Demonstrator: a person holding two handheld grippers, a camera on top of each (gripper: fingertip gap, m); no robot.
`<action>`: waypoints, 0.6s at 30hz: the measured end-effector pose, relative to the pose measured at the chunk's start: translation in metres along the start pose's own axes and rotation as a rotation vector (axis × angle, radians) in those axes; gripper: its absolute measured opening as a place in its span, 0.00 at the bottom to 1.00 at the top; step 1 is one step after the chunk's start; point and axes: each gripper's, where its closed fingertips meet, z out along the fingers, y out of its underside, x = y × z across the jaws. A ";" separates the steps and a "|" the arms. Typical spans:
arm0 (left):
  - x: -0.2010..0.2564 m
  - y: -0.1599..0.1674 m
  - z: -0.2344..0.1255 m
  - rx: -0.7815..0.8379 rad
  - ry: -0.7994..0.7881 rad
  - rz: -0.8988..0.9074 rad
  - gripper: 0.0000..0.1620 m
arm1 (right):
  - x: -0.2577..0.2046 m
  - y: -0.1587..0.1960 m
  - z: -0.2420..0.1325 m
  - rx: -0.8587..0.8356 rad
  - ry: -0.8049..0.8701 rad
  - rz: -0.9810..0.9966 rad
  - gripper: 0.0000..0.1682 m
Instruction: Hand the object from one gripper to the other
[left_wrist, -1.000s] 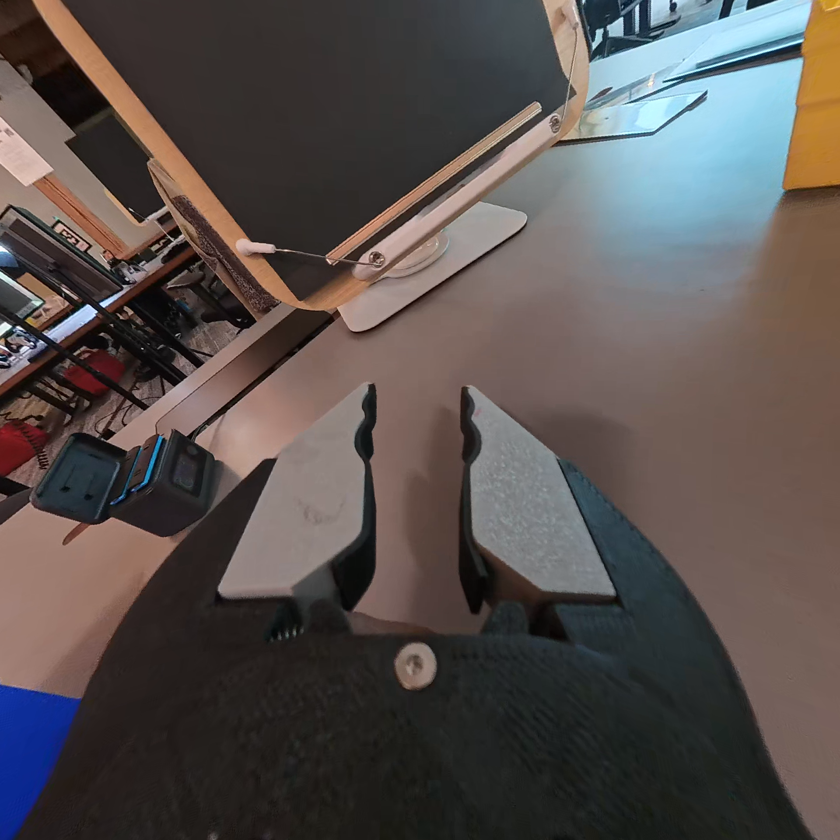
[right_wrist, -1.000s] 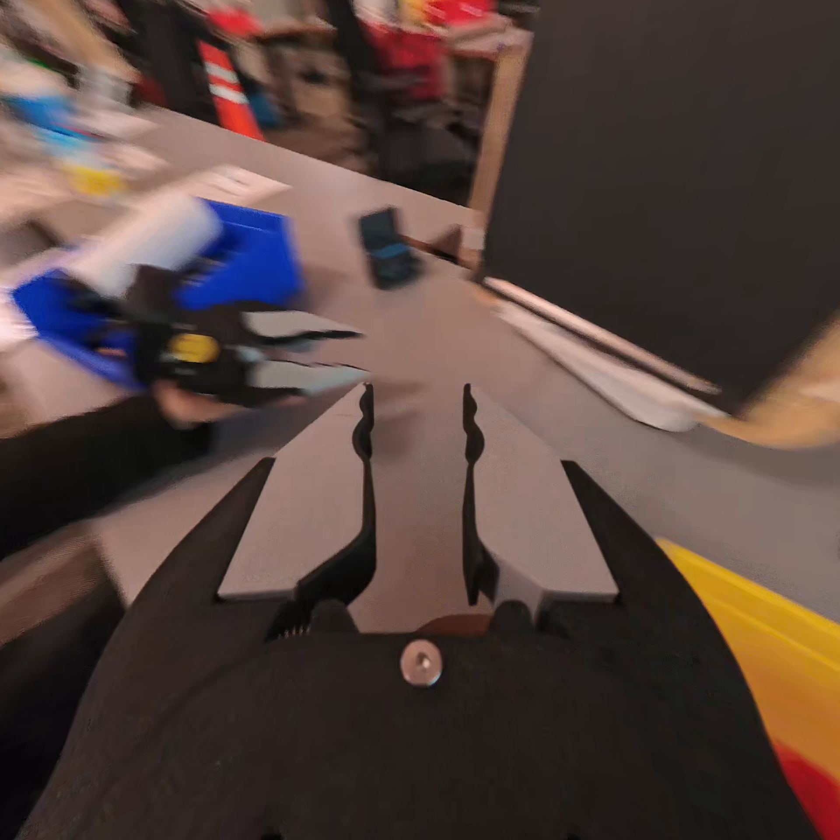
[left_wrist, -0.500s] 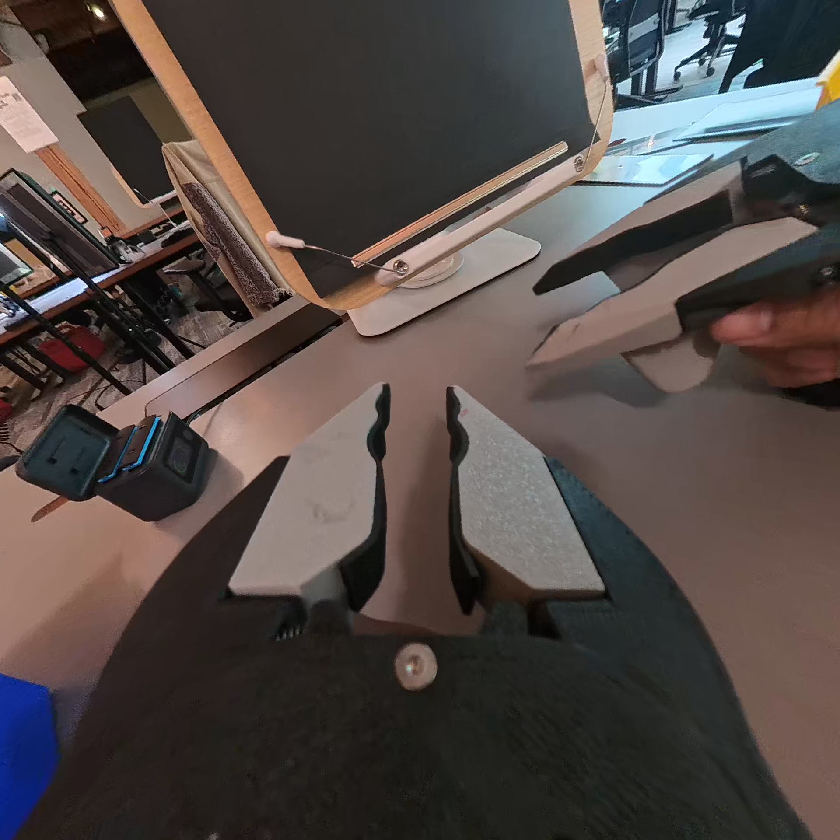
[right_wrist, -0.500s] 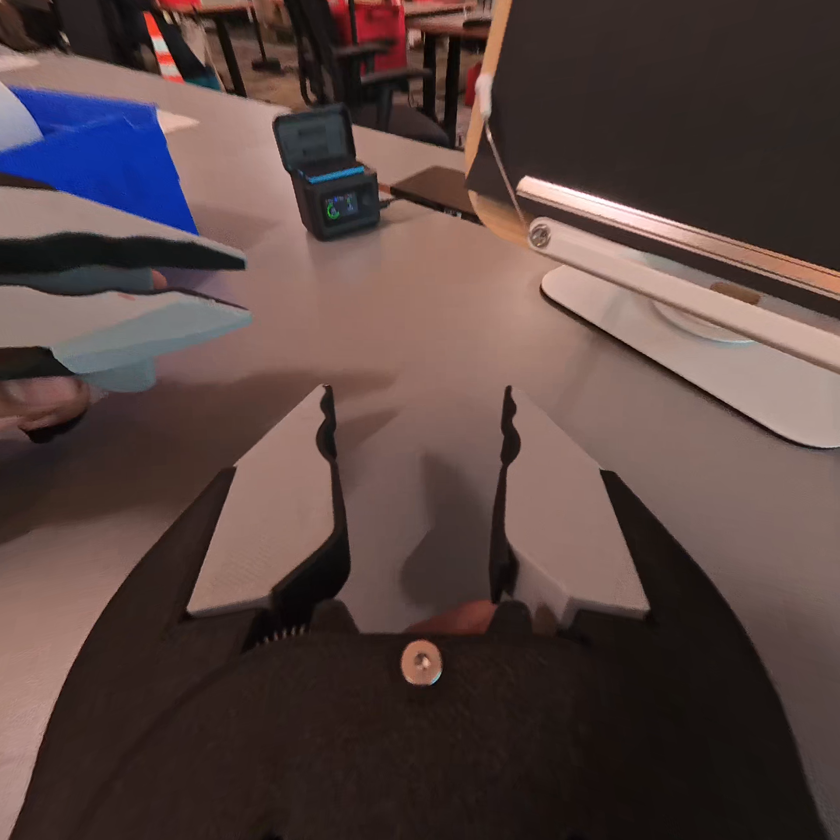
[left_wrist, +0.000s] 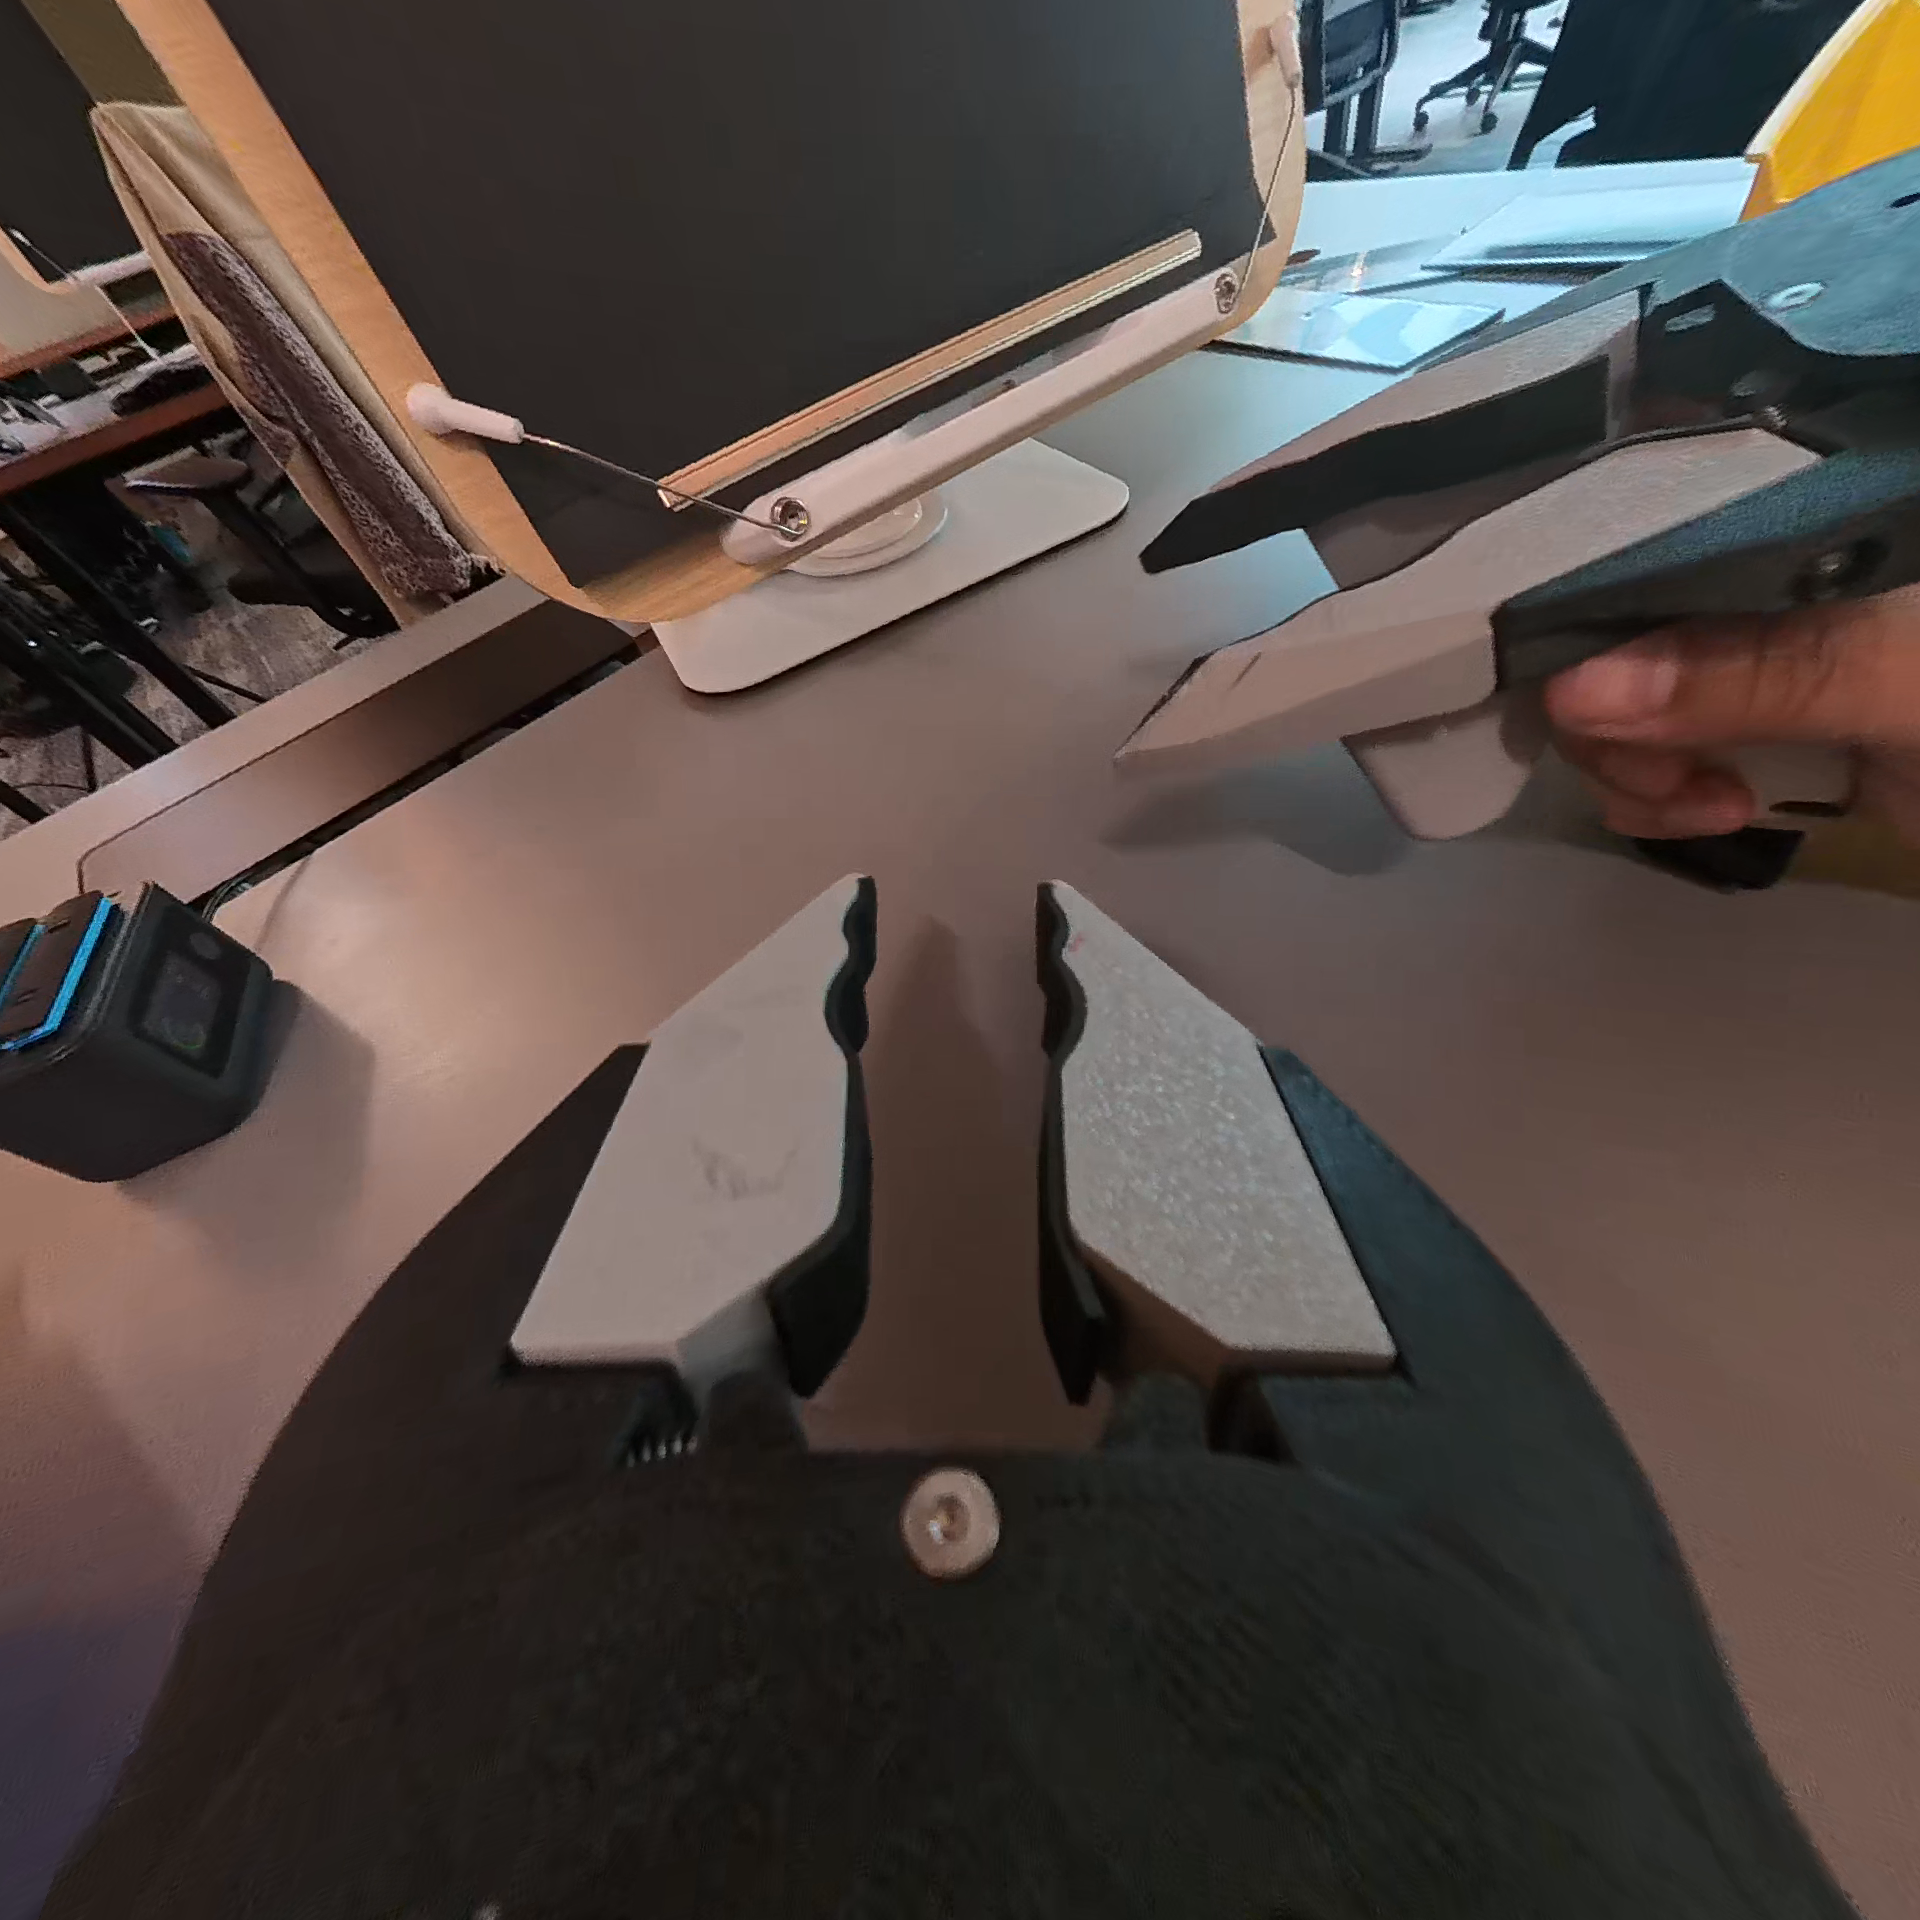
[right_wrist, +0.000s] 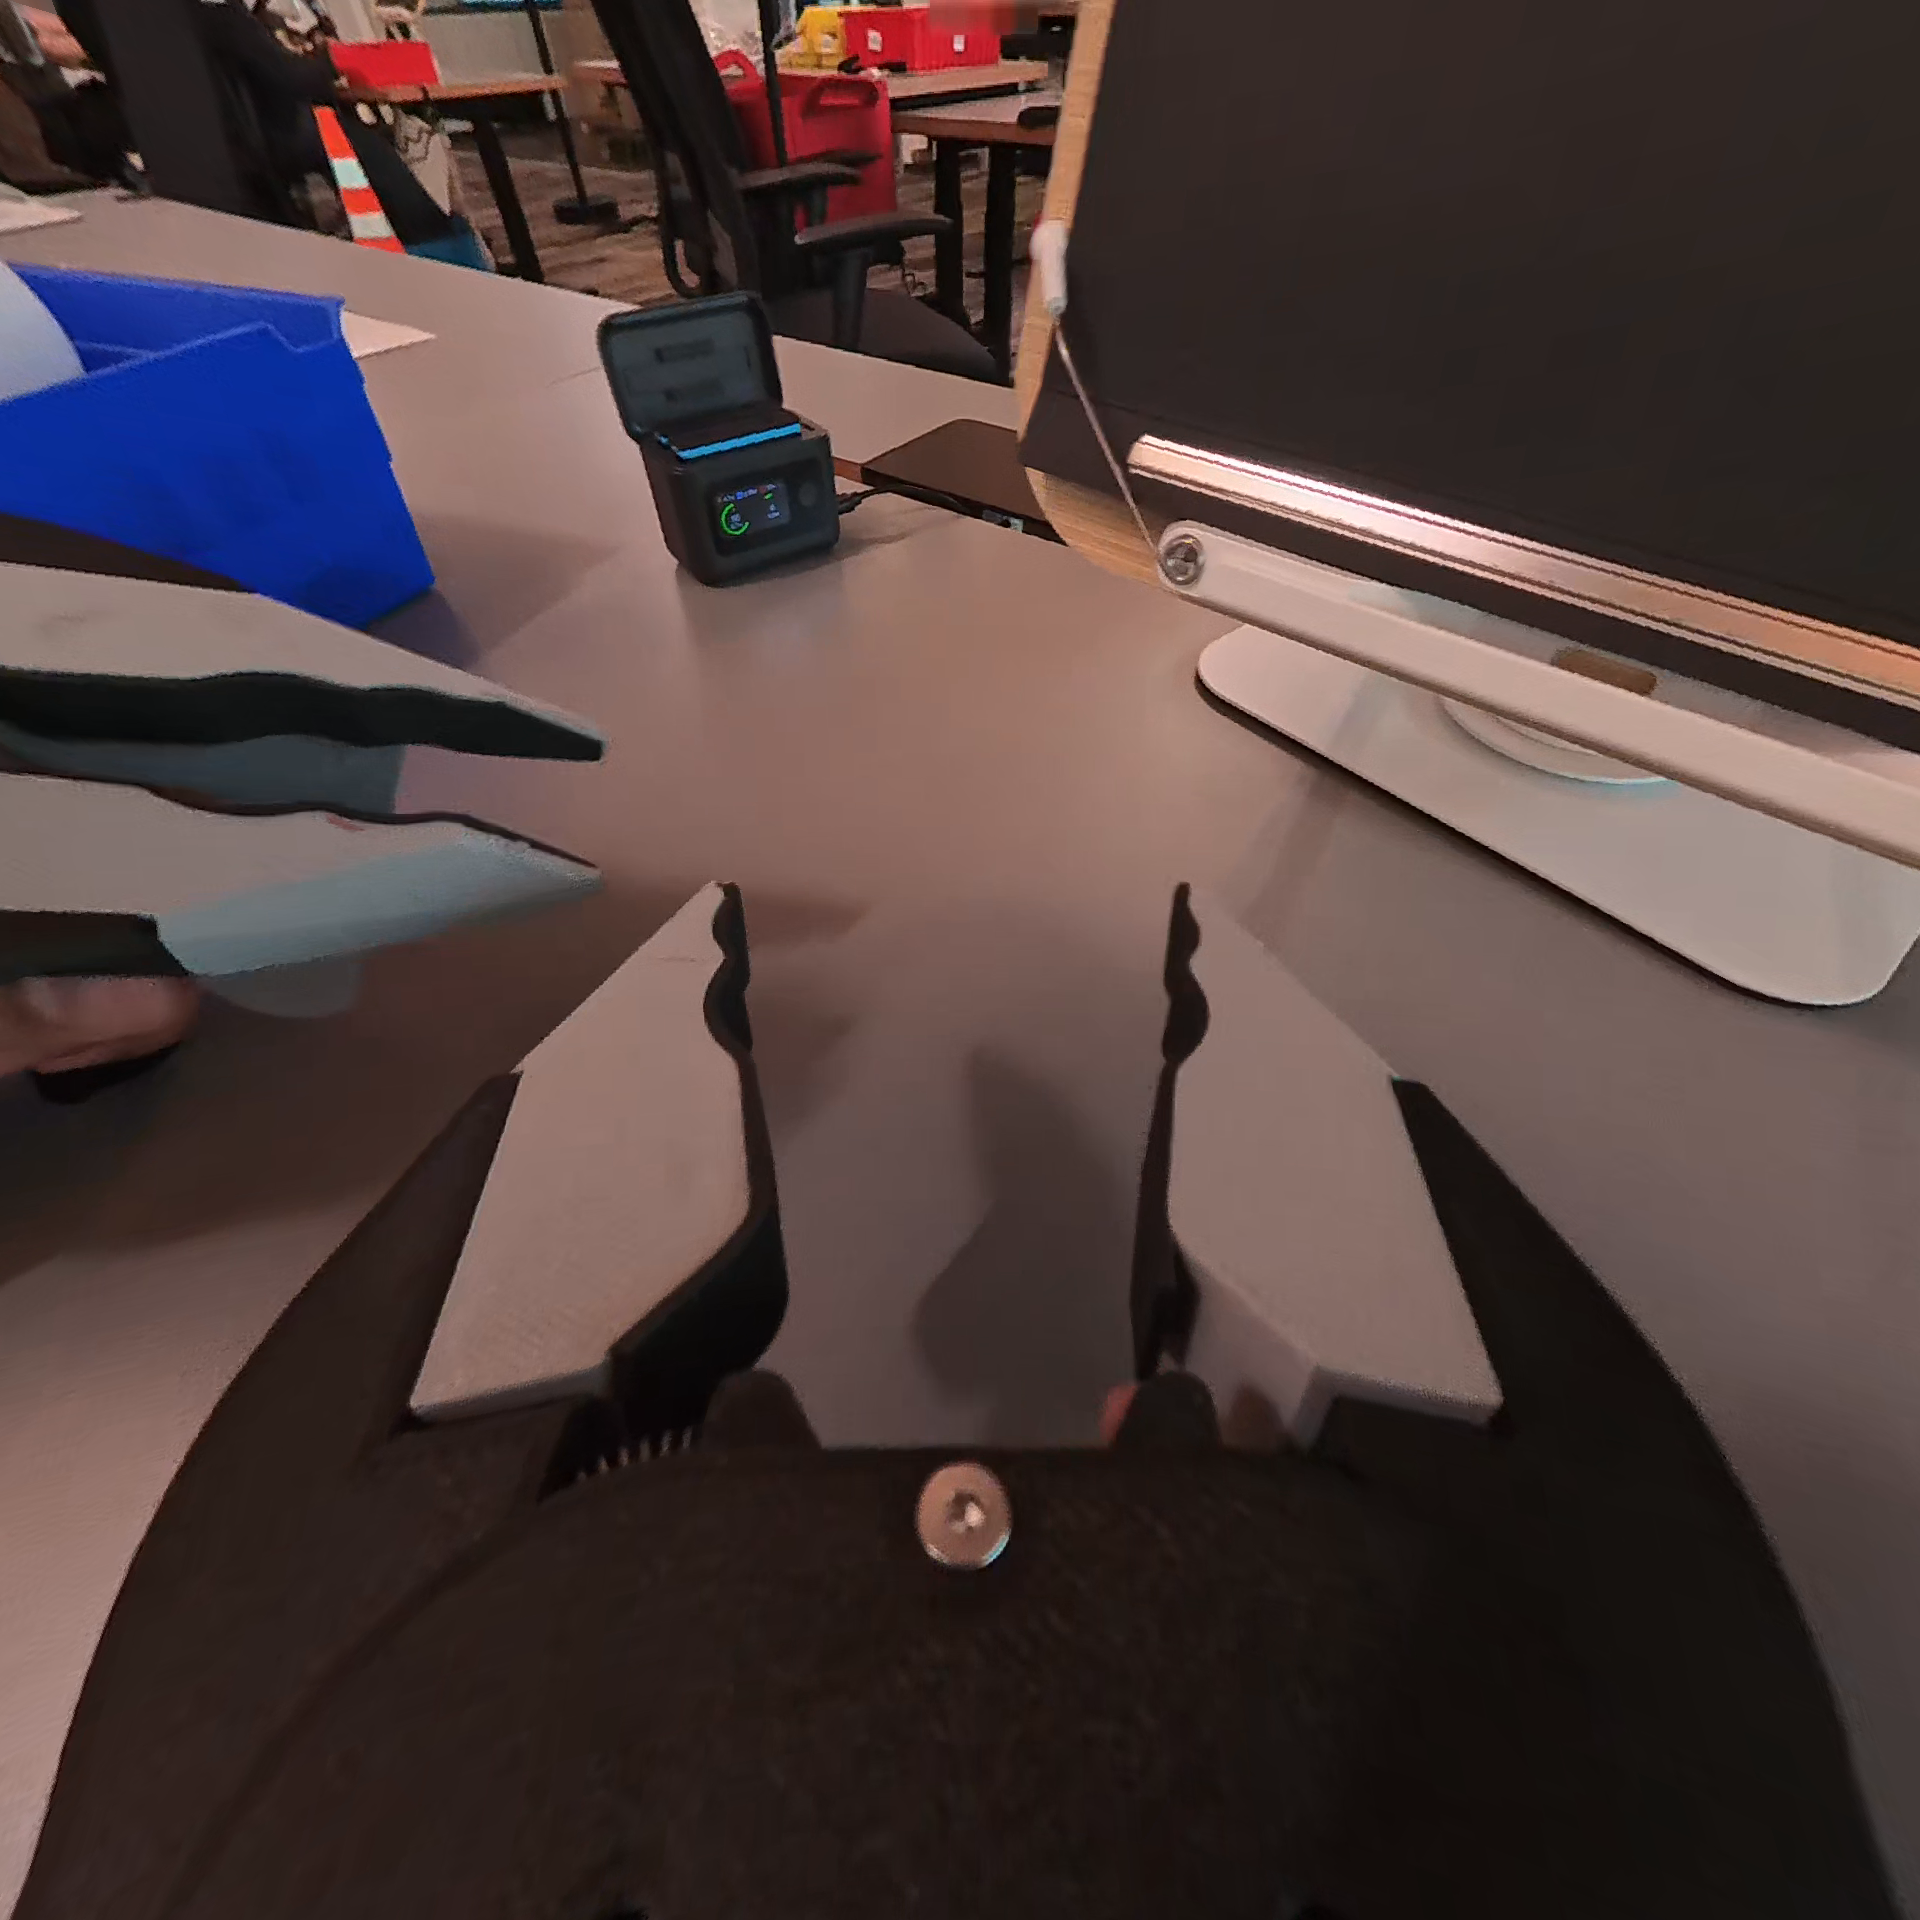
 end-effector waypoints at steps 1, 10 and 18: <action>0.000 0.000 0.000 0.001 0.000 0.002 0.17 | 0.002 0.000 -0.001 0.003 0.003 0.014 0.48; 0.000 -0.003 0.000 0.013 -0.022 0.037 0.16 | 0.000 0.004 0.002 -0.029 -0.022 0.032 0.48; -0.004 -0.003 -0.001 0.021 -0.033 0.007 0.17 | -0.004 -0.001 0.000 0.004 -0.015 -0.011 0.47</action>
